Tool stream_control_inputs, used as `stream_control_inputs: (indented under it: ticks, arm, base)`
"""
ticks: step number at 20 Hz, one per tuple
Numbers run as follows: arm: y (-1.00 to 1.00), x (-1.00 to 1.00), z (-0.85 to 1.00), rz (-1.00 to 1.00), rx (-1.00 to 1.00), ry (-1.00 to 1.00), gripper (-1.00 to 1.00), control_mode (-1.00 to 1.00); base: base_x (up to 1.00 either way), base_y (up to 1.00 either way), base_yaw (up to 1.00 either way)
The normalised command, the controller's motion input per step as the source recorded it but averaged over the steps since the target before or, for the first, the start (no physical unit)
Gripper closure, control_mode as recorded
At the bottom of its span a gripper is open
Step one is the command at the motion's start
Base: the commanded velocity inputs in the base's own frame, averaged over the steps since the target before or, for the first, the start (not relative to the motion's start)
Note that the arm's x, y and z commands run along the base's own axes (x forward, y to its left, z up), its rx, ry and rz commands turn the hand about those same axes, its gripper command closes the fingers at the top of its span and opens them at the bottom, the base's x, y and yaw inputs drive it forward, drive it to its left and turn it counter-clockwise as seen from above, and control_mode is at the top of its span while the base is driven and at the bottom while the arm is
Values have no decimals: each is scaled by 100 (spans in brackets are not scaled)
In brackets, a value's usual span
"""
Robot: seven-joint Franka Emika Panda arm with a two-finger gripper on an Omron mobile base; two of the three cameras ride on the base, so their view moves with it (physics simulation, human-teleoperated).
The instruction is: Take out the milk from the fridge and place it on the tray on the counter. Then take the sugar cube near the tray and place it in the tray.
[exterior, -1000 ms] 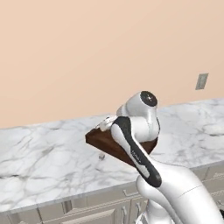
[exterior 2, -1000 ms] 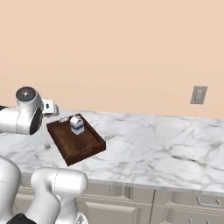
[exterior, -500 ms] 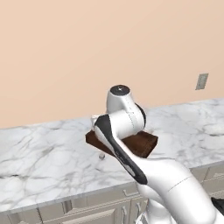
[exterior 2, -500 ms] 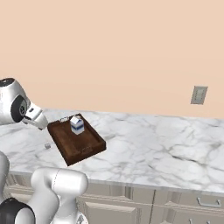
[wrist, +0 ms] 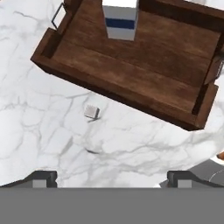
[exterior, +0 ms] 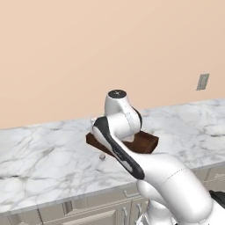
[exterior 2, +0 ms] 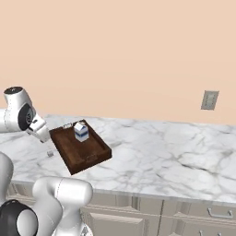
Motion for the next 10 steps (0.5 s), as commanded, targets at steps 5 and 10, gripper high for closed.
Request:
stream_control_inputs:
  ticks: [5,10]
  arm:
    - [9,0,-58,-15,7,0,-100,-100]
    - [22,1,-42,-25,3,-5,-100,-100]
  base:
    - [0,0,0]
    - [0,0,0]
